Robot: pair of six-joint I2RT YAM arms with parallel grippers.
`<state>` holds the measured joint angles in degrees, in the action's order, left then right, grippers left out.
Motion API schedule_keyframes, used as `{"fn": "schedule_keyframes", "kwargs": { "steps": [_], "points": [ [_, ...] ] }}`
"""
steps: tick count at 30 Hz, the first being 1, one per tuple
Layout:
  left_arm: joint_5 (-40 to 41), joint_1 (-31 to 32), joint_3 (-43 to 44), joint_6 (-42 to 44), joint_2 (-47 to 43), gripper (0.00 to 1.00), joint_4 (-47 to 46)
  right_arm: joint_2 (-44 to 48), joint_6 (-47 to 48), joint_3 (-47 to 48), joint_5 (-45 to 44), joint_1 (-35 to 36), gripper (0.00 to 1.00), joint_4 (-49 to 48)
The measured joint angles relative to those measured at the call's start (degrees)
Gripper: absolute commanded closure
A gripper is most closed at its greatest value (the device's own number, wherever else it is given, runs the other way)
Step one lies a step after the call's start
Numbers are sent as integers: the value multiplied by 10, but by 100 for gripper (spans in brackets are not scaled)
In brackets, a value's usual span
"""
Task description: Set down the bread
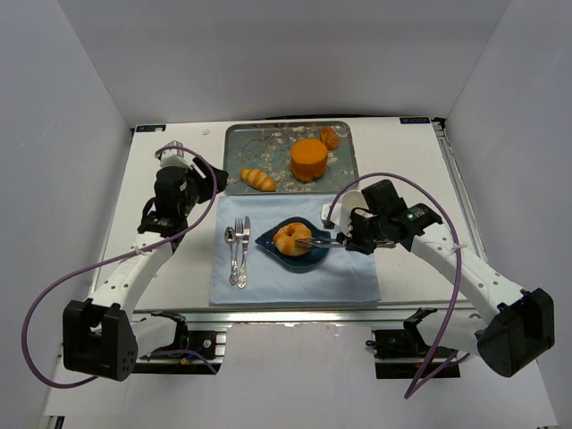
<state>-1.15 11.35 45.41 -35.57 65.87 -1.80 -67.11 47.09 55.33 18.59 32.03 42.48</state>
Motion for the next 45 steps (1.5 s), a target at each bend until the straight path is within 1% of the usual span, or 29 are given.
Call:
{"fn": "schedule_keyframes", "kwargs": {
  "steps": [5,8,25,28,31,33,34,36,37,38,41,45],
  "points": [
    [0,0,0,0,0,27,0,0,3,0,0,0,60,9],
    [-2,0,0,0,1,27,-3,0,4,0,0,0,58,10],
    [-10,0,0,-1,17,27,-14,1,7,33,9,0,57,13],
    [-10,0,0,-1,19,27,-15,1,6,38,10,0,60,14],
    [-11,0,0,-3,19,27,-16,-2,-17,66,10,-1,66,12],
    [-12,0,0,-4,19,28,-17,-14,-43,104,10,-3,77,7],
    [-12,0,0,-5,19,29,-17,-24,-64,130,11,-8,86,0],
    [-13,0,0,-5,20,30,-17,-46,-100,172,13,-22,92,-20],
    [-14,0,0,-5,20,30,-17,-57,-118,190,14,-32,98,-28],
    [-15,0,0,-5,20,31,-17,-70,-138,206,15,-46,100,-40],
    [-17,0,0,-5,20,33,-17,-107,-196,240,20,-98,100,-64],
    [-25,0,0,-9,20,35,-20,-159,-284,249,13,-200,100,-99]
  ]
}}
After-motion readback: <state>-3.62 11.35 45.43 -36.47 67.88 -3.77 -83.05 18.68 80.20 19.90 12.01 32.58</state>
